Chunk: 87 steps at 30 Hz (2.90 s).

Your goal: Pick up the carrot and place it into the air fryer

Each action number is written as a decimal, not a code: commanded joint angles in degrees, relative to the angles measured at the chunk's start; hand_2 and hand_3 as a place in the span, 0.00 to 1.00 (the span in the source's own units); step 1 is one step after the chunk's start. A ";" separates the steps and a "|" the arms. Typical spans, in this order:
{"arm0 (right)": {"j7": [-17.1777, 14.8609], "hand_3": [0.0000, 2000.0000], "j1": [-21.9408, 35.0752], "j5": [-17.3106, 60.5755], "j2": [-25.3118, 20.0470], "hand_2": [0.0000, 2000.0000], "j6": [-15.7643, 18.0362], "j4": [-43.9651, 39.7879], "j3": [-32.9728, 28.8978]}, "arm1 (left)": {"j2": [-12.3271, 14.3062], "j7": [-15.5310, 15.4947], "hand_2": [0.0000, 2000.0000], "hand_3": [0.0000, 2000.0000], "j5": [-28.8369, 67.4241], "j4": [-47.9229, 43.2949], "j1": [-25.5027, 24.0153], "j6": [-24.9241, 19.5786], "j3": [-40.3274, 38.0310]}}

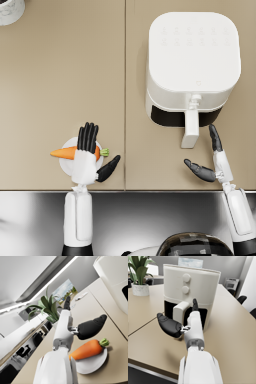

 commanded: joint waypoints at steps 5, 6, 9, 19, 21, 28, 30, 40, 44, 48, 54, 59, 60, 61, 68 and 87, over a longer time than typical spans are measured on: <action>0.00 0.00 -0.58 0.05 -0.41 0.00 0.00 0.38 -0.43 | 0.23 -6.48 0.00 0.00 13.00 0.88 2.27 -15.13 -3.54; 0.00 0.00 -0.61 0.05 -0.54 0.00 0.00 0.38 -0.55 | 0.27 -6.82 0.00 0.00 15.60 0.76 2.19 -16.26 -4.32; 0.00 0.00 -0.55 0.05 -0.97 0.00 0.00 0.12 -1.11 | 0.34 -7.37 0.00 0.00 23.42 1.24 2.41 -18.07 -5.86; 0.00 0.00 -0.61 0.05 -2.22 0.00 0.00 0.42 -1.86 | 0.84 -5.86 0.00 0.00 49.53 11.81 3.45 -20.16 -1.73; 0.00 0.00 -0.29 0.05 -2.60 0.00 0.00 -0.10 -2.32 | 1.02 -5.82 0.00 0.00 52.75 15.87 5.03 -19.80 -1.08; 0.00 0.00 1.07 0.05 -3.97 0.00 0.00 -0.01 -2.66 | 0.34 -5.89 0.00 0.00 55.68 19.94 5.01 -16.01 1.59; 0.00 0.00 1.15 0.04 -4.22 0.00 0.00 0.12 -2.68 | 0.02 -5.71 0.00 0.00 55.77 22.51 6.26 -17.15 3.24; 0.00 0.00 0.20 0.04 -4.91 0.00 0.00 -2.30 -1.96 | -0.67 0.31 1.00 1.00 56.07 19.93 8.05 1.14 1.26; 0.00 0.00 0.21 0.04 -5.36 0.00 0.00 -2.84 -1.14 | -0.51 2.74 1.00 1.00 48.68 10.38 6.73 5.16 -0.57; 0.00 0.00 0.08 0.04 -5.72 0.00 0.00 -7.02 -0.08 | -0.77 3.37 1.00 1.00 38.73 2.58 8.88 6.14 -2.44; 0.00 0.00 3.15 0.04 -7.47 0.00 0.00 -16.46 0.22 | -0.55 3.58 1.00 1.00 27.22 -3.63 9.07 6.45 -2.27; 0.00 0.00 5.77 0.02 -9.23 0.00 0.00 -19.70 5.00 | -0.31 3.61 1.00 1.00 25.34 -3.57 8.57 6.42 -2.46; 0.00 0.00 6.42 0.03 -9.65 0.00 0.00 -20.49 5.56 | -0.36 3.61 1.00 1.00 25.22 -5.61 9.63 6.43 -2.88; 0.01 0.00 7.00 0.05 -9.99 0.00 -1.11 -21.66 6.06 | -0.35 3.62 1.00 1.00 25.13 -5.47 10.00 6.42 -2.59; 0.03 0.49 8.78 0.24 -10.12 1.00 -8.29 -22.95 7.87 | -0.05 3.63 1.00 1.00 24.92 -5.11 9.99 6.40 -1.42; -0.35 1.00 -11.68 0.25 10.66 1.00 1.19 19.68 16.39 | 8.67 3.64 1.00 1.00 24.89 8.16 25.31 6.39 18.98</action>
